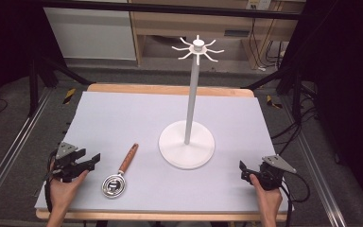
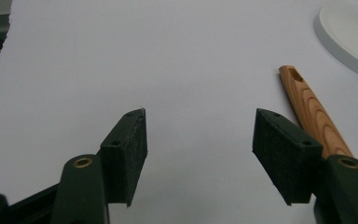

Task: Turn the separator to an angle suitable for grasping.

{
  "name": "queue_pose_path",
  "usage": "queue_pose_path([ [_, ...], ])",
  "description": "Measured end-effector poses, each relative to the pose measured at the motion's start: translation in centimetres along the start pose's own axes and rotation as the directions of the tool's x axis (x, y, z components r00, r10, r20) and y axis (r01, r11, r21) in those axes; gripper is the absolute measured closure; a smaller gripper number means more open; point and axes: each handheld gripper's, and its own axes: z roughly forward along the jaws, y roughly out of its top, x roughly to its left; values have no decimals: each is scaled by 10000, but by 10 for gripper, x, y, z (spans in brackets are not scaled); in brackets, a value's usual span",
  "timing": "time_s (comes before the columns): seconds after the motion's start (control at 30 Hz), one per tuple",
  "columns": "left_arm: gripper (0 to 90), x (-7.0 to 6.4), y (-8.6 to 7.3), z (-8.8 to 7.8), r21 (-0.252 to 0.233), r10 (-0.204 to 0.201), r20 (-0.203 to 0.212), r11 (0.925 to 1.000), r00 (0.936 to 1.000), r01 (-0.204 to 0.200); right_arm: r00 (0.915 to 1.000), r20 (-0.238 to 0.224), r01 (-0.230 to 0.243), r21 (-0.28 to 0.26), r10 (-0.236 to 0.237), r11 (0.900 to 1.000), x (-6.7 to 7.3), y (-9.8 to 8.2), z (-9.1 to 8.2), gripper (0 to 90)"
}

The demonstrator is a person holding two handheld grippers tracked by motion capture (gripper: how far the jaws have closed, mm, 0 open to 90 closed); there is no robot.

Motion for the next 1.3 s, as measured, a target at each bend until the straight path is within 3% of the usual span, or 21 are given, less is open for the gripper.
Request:
queue_pose_path([
  [0.13, 357, -5, 3, -3, -52, 91, 158, 9999, 9998, -91, 9997, -91, 245, 150, -243, 9996, 6, 0, 0, 57],
  [0.47, 380, -18, 13, -13, -165, 264, 595, 9995, 9979, -255, 9995, -278, 122, 50, -121, 9999, 14, 4, -3, 65],
  [0.73, 396, -28, 21, -18, -182, 378, 964, 9992, 9946, -362, 9989, -278, 390, 63, -388, 9992, 19, 5, -3, 67],
  [1.03, 401, -34, 29, -17, -116, 585, 1075, 9983, 9925, -576, 9985, -291, 471, 157, -466, 9988, 20, 6, -2, 68],
  [1.3, 401, -44, 45, -15, -27, 897, 1456, 9959, 9853, -903, 9983, -250, 532, 197, -527, 9984, 20, 5, -2, 68],
])
